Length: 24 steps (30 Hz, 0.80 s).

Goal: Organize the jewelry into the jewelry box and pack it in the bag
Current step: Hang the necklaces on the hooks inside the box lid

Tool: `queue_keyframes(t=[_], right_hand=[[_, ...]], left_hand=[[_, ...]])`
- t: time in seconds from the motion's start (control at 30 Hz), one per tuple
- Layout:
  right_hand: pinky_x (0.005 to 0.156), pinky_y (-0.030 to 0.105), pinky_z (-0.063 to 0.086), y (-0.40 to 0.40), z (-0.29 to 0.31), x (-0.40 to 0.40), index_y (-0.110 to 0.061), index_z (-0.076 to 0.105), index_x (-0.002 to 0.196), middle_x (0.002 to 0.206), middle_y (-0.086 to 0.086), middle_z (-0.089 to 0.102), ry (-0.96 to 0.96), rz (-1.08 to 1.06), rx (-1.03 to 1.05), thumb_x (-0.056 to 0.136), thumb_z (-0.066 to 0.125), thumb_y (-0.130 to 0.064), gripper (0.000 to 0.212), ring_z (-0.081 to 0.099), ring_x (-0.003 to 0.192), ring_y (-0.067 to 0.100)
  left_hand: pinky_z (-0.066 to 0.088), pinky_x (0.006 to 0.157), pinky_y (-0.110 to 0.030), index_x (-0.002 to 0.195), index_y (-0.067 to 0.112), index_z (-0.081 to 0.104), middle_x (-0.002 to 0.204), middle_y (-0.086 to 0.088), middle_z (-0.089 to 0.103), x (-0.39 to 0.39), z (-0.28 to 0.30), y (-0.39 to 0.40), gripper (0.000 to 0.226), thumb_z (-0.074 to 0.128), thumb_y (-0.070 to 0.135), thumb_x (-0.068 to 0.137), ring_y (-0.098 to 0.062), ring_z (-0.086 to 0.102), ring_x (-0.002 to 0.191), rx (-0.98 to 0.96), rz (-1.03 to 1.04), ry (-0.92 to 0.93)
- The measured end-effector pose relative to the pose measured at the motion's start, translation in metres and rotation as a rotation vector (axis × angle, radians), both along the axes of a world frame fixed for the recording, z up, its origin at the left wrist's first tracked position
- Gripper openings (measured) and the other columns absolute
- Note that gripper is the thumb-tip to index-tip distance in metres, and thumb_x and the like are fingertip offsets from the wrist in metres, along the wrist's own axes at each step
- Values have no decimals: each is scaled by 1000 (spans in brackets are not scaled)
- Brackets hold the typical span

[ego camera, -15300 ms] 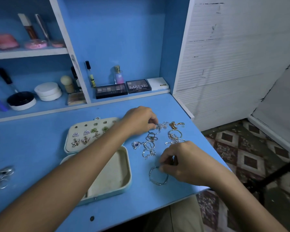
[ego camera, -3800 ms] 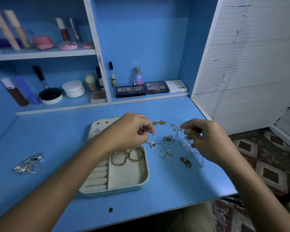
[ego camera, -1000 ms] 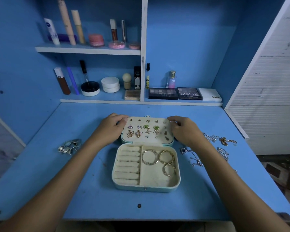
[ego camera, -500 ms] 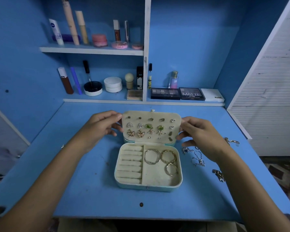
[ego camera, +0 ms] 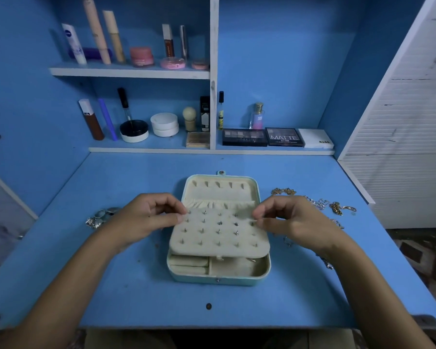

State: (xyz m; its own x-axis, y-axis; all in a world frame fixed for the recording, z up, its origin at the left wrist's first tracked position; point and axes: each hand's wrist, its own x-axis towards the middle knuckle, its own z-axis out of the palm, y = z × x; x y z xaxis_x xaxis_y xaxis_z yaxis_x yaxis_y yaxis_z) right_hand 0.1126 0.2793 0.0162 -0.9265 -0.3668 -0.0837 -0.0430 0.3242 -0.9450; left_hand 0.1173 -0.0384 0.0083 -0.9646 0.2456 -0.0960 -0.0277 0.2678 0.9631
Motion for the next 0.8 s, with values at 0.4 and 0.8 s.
queue_keyframes(t=[0.4,0.8], right_hand=[[64,30,46,19,8,-11,-25,76,86,87,15,69,83,-220,9,94,67,-15,15,56,67,12],[51,8,42,50,3,-61,-29,74,93,84,-12,68,234,-393,360,95,64,-24,11,58,65,2]], left_hand=[[48,83,-25,85,33,75,85,8,71,-34,25,33,19,72,15,89,-7,61,78,-279,-82,215],[37,60,-6,91,31,76,90,15,69,-99,36,138,6,74,33,86,8,52,66,-591,-269,347]])
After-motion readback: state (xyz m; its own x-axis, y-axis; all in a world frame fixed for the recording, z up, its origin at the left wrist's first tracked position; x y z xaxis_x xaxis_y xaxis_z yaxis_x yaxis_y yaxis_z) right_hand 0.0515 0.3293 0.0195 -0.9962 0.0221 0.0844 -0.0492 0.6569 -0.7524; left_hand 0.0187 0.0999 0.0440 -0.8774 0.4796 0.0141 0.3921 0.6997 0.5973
